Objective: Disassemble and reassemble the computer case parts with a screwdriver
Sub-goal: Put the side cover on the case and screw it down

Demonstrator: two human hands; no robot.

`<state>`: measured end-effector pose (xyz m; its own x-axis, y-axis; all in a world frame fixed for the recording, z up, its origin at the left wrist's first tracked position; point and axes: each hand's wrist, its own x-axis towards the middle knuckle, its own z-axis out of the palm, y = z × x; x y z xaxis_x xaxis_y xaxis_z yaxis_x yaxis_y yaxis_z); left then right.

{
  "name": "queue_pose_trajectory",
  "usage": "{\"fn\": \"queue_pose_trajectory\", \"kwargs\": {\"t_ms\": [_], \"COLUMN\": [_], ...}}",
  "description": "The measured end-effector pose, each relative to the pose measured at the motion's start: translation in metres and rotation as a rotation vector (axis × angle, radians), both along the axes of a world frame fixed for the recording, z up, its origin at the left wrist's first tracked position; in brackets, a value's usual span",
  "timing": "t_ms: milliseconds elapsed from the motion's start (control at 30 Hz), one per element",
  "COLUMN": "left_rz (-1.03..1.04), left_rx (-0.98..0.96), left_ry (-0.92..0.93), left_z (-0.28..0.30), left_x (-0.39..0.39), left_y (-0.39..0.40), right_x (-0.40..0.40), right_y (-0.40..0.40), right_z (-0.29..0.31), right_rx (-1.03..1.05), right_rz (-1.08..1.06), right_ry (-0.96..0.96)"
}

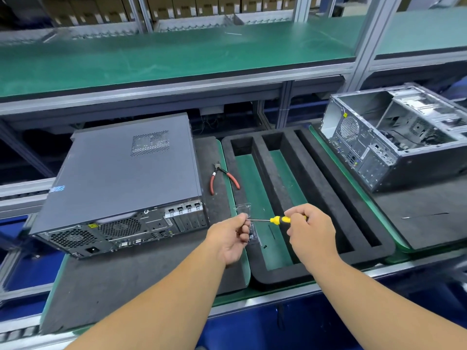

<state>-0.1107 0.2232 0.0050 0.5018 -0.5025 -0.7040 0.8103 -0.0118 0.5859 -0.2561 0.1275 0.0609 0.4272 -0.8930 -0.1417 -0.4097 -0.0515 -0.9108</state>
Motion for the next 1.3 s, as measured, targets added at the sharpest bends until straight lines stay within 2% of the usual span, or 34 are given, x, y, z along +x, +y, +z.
{"fn": "queue_pose_trajectory", "kwargs": {"t_ms": [200,400,533,667,833,1100,1300], "left_rz": [0.084,0.188,0.324,0.417,0.459,0.295,0.193], "left_rx": [-0.042,-0.028,-0.051,-0.046,-0.015,-0.041,0.001], "left_ry": [0.039,-0.005,-0.028,-0.054,-0.095,-0.09,-0.115], "left_z": [0.011,0.023,0.037,0.053,0.069,0.076,0.066], "left_x": [-0.002,0.008,0.021,0.036,0.052,0.055,0.054], "left_y": [0.018,0.051,0.069,0.078,0.087,0.083,0.082], "right_x": [-0.001,0.013,0.021,0.03,0.04,0.038,0.04], "right_y": [0.018,0.05,0.08,0.114,0.128,0.142,0.155], "right_z": [0.007,0.012,0.019,0.027,0.036,0.038,0.031], "right_rx": [0.164,0.21,0.276,0.276,0.191,0.163,0.218], "right_rz": [-0.024,0.038,0.179,0.343,0.338,0.244,0.211], "right_ry": [-0.07,-0.079,-0.089,-0.061,-0.008,0.01,0.047]}}
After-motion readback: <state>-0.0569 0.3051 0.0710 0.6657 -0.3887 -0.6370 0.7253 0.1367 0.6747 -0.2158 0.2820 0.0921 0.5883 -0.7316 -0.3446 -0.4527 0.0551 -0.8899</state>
